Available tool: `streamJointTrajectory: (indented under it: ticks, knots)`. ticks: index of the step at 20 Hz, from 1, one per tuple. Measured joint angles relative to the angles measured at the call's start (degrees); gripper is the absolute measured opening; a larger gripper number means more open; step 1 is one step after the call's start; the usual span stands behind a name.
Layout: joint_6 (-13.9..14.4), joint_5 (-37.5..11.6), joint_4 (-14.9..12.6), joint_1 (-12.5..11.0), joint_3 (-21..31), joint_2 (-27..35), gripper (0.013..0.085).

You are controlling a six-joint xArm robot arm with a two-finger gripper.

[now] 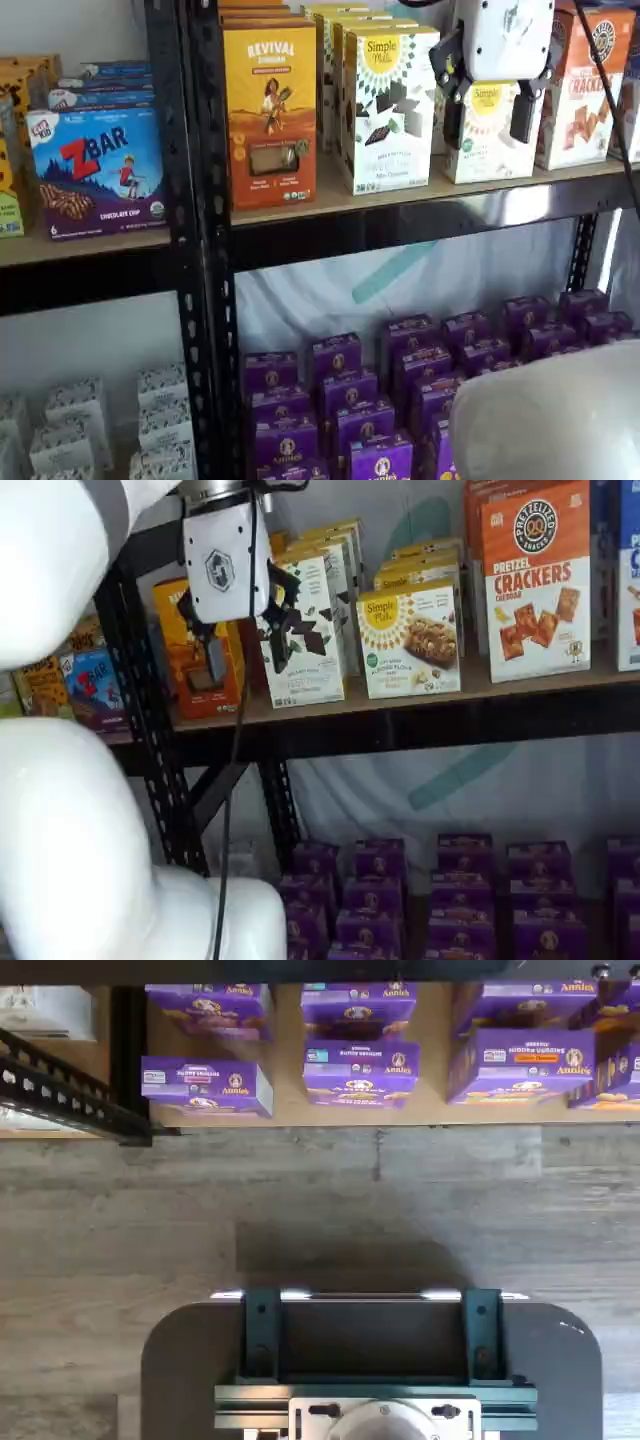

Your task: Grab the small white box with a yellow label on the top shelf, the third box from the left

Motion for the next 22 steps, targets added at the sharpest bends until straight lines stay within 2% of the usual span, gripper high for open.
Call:
streamJointTrajectory:
  ticks: [1,2,4,6,10,12,14,19,22]
  knots:
    - [-0.19,0.08,0.43,-0.35,-0.02,0.03,0.085]
    - [-1.05,0.43,2.38,-2.24,-0.13,0.19,0.085]
    - [-1.31,0.5,2.9,-2.58,-0.18,0.29,0.085]
    - [-1.15,0.37,2.39,-2.14,-0.18,0.34,0.085]
    - [-0.44,-1.07,-0.54,-0.15,0.32,0.14,0.085]
    - [-0.97,-2.67,-2.1,-0.13,0.87,0.01,0.085]
    - [-3.05,-4.74,-2.85,-2.11,1.42,0.28,0.085]
    - [-9.97,-12.52,-4.67,-8.93,2.47,2.63,0.085]
    - [-12.57,-16.33,-5.29,-11.66,2.05,4.8,0.085]
